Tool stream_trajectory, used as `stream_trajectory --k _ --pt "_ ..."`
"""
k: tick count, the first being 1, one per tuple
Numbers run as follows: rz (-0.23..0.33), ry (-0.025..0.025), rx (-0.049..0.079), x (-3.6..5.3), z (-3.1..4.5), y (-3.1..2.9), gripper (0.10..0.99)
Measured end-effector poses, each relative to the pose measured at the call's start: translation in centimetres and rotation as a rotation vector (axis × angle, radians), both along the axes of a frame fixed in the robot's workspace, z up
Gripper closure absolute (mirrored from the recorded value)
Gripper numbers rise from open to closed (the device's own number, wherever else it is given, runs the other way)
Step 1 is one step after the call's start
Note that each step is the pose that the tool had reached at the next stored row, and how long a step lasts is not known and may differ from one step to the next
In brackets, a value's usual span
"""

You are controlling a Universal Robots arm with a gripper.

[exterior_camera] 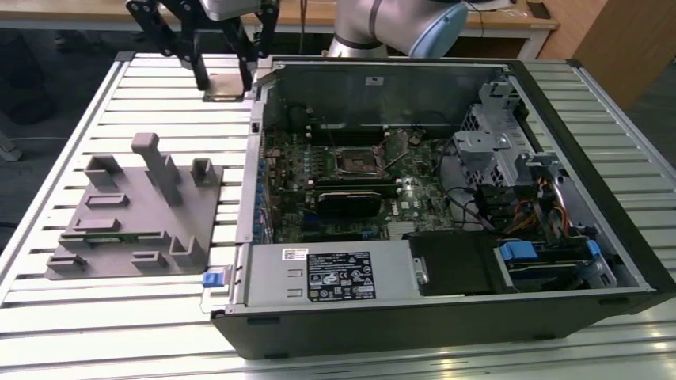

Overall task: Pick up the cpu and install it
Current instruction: 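Pick up the cpu and move it towards the insertion slot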

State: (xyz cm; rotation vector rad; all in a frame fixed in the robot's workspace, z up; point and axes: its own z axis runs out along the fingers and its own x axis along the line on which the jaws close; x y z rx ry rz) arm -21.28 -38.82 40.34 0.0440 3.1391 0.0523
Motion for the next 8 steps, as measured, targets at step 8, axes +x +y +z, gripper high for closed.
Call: stream_trajectory --k 8 --pt "0.0 0.0 0.0 1.89 -0.13 0.57 0.553"
